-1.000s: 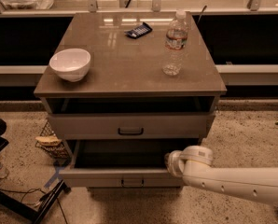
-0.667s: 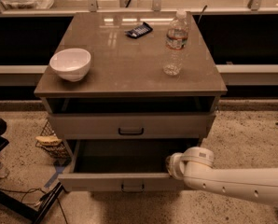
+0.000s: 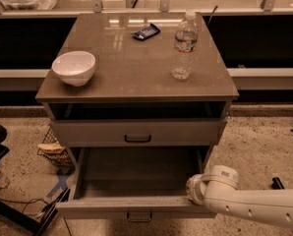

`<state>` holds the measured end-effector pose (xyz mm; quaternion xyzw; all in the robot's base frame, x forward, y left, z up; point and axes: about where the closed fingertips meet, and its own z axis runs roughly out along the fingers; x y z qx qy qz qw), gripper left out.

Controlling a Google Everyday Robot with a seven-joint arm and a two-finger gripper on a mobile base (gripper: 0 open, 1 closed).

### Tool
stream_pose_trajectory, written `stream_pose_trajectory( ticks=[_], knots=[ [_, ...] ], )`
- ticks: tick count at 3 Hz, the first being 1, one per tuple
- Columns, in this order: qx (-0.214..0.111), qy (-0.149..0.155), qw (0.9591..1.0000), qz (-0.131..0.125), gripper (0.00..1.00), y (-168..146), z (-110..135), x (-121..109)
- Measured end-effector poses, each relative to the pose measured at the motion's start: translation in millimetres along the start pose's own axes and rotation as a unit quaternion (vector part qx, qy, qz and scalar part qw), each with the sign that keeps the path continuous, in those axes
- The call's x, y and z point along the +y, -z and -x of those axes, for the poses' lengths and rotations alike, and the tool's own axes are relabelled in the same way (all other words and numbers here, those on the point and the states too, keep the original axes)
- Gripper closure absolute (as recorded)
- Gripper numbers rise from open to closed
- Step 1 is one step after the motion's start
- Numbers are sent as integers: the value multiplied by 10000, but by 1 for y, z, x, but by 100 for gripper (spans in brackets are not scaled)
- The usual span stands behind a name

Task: Open middle drawer

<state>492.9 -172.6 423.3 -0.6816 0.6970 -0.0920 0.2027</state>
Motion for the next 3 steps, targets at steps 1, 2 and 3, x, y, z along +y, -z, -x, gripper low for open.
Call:
stream_pose_trajectory(
  ticks=[1, 2, 3],
  knots=[
    [0, 0, 10000, 0, 100, 0, 0, 0],
    [-61, 114, 9998, 116, 100, -14, 12, -7],
    [-211, 188, 9990, 359, 100, -40, 27, -7]
  ],
)
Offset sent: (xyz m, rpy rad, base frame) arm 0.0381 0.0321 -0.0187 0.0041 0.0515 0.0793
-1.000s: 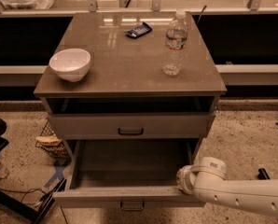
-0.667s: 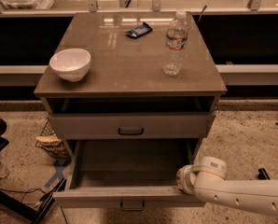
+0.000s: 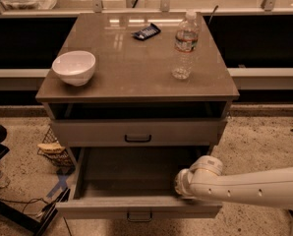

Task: Open middle drawer

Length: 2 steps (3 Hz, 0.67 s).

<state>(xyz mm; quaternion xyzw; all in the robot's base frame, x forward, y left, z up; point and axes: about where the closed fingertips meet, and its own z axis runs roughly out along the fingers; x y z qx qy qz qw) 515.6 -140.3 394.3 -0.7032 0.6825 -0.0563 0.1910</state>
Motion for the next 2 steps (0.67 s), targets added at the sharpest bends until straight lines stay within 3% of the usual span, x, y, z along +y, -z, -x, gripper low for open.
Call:
stream_pose_trajectory(
  ticks=[2],
  knots=[
    [-194, -485, 9980, 345, 100, -7, -6, 46]
  ],
)
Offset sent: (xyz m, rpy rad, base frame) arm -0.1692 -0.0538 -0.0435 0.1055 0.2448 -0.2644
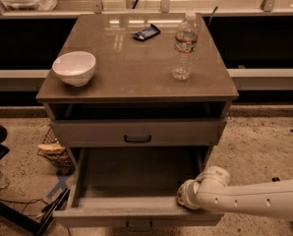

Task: Open middle drawer

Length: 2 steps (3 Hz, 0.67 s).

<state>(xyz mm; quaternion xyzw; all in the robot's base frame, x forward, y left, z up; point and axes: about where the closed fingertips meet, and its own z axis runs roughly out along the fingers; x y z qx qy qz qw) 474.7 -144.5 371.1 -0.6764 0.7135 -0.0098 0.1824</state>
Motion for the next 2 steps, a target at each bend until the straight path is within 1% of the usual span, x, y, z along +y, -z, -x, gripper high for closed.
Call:
stream_pose_trajectory(
  ticks=[1, 2],
  knots=[
    [-1, -1, 10000, 0, 100, -1, 1, -2],
    [-22, -271, 9993, 272, 100, 8, -8, 40]
  ],
)
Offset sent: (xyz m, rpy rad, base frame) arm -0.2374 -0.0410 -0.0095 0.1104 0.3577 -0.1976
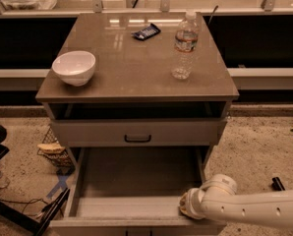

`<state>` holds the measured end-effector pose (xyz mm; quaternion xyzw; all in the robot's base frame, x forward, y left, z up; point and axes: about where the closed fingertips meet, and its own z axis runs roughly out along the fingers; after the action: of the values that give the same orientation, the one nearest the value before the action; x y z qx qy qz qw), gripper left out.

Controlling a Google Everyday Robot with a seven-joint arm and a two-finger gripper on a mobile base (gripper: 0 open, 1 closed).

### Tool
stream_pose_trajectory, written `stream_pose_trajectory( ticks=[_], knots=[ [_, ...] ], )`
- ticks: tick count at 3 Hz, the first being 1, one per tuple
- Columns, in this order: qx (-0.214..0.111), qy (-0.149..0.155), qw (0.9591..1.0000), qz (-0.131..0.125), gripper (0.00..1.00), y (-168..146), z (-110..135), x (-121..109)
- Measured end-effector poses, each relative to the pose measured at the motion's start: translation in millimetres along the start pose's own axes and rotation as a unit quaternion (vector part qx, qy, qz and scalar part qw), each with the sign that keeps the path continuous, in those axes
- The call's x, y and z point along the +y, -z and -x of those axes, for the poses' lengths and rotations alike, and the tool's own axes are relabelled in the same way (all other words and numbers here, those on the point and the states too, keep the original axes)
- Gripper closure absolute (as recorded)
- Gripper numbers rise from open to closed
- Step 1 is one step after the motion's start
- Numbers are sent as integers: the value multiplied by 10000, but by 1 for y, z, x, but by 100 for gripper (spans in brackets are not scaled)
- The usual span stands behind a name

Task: Open middle drawer

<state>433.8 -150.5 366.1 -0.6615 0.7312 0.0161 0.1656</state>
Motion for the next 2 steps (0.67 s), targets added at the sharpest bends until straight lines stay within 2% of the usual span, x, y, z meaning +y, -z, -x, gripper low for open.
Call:
stream_pose_trajectory(
  ticks=[1, 2],
  knots=[
    [-34, -126, 9998, 169, 100, 2, -1, 21],
    [-142, -137, 9990, 399, 85, 4, 4, 49]
  ],
)
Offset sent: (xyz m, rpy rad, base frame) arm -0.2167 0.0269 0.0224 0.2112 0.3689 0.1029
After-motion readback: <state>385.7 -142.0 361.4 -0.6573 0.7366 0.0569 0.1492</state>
